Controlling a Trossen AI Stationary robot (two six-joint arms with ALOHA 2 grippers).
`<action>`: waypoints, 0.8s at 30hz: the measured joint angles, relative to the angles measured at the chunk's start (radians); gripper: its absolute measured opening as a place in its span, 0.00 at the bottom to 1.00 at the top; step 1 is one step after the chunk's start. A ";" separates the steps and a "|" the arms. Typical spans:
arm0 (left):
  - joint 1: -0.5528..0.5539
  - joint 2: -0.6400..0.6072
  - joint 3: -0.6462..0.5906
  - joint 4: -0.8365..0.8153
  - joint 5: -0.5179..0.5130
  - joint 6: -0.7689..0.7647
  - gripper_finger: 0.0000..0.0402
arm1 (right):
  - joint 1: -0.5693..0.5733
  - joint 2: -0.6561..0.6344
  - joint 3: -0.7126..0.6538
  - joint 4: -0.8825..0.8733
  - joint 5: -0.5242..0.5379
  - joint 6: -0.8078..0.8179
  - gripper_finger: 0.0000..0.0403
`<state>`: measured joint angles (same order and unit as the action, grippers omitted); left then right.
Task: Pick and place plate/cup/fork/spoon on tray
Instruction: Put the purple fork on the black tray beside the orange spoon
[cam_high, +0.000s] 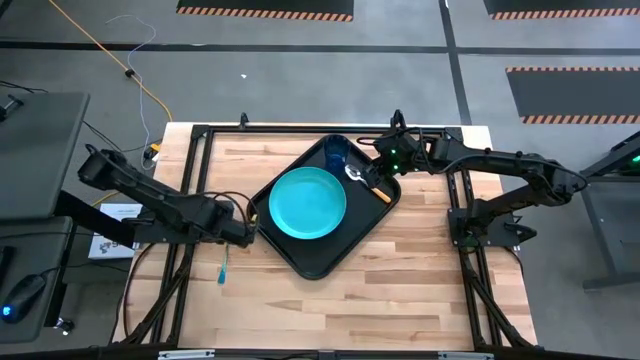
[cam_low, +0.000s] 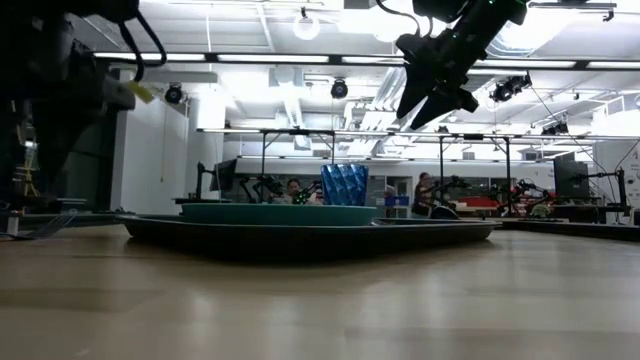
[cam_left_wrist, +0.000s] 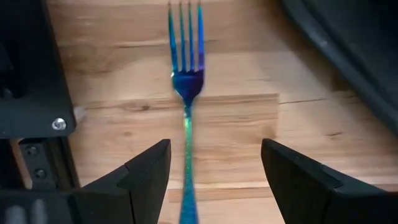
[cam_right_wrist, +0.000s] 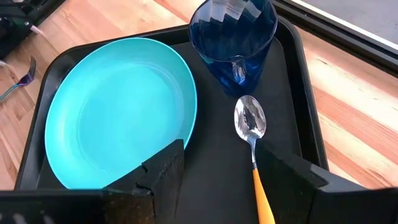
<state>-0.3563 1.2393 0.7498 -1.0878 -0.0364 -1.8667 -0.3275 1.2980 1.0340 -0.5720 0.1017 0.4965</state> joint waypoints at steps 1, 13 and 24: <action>-0.003 0.014 0.000 0.000 0.000 -0.004 0.60 | 0.000 0.000 0.000 0.000 0.000 0.000 0.47; -0.011 0.155 0.000 0.014 0.001 -0.015 0.60 | 0.000 0.000 0.000 0.008 0.000 0.026 0.47; -0.011 0.163 -0.103 0.125 0.055 -0.051 0.60 | 0.000 0.000 0.000 0.012 0.000 0.027 0.47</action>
<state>-0.3676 1.4025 0.6467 -0.9632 0.0182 -1.9181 -0.3277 1.2984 1.0340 -0.5600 0.1020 0.5232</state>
